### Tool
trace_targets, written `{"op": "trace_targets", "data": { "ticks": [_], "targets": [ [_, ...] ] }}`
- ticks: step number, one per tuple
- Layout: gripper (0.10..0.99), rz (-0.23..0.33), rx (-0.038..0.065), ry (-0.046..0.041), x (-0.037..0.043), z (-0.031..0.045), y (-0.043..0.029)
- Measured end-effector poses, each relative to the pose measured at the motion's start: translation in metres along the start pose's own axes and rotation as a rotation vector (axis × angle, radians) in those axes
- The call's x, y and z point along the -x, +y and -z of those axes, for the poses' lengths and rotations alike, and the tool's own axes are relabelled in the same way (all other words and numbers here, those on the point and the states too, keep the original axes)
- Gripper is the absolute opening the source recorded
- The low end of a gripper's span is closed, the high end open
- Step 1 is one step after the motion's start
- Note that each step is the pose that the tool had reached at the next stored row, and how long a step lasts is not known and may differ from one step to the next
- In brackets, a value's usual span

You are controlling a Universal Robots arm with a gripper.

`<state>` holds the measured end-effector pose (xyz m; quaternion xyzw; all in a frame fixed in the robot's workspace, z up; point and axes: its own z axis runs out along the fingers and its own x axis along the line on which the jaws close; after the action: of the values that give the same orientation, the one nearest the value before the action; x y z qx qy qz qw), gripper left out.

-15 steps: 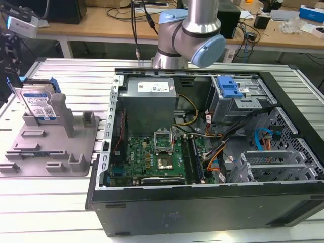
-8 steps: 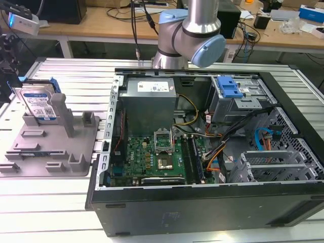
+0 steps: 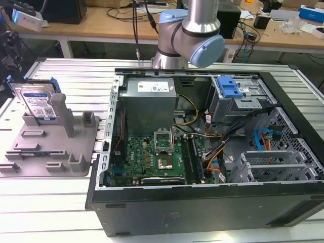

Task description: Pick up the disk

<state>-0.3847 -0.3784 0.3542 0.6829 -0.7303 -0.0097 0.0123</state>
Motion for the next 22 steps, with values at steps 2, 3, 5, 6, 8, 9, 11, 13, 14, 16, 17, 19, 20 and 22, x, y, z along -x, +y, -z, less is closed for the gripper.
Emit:
{"op": "trace_targets", "data": {
  "ticks": [2,3,5,6,8,9,11,13,14,16,17,19,20,22],
  "targets": [
    [0.557,0.0,0.0,0.0008,0.0098,0.0001,0.0006],
    [0.557,0.0,0.0,0.0013,0.0176,0.0001,0.0011],
    [0.557,0.0,0.0,0.0017,0.0289,0.0001,0.0019],
    [0.557,0.0,0.0,0.0021,0.0397,0.0001,0.0027],
    [0.557,0.001,0.0,0.0024,0.0516,-0.0002,0.0041],
    [0.557,0.002,0.0,0.0028,0.0559,-0.0006,0.006],
    [0.557,0.004,0.0,0.0032,0.0611,-0.0016,0.0092],
    [0.557,0.008,0.0,0.0045,0.0659,-0.0031,0.0148],
    [0.557,0.009,0.0,0.005,0.0662,-0.0038,0.0177],
    [0.557,0.017,0.0,0.0071,0.0653,-0.0069,0.0305],
    [0.557,0.019,-0.001,0.0083,0.0651,-0.0074,0.0336],
    [0.557,0.02,-0.001,0.0085,0.0651,-0.0074,0.0345],
    [0.557,0.02,-0.001,0.0085,0.0651,-0.0074,0.0345],
    [0.557,0.021,-0.001,0.0086,0.065,-0.0075,0.0346]
  ]
}}
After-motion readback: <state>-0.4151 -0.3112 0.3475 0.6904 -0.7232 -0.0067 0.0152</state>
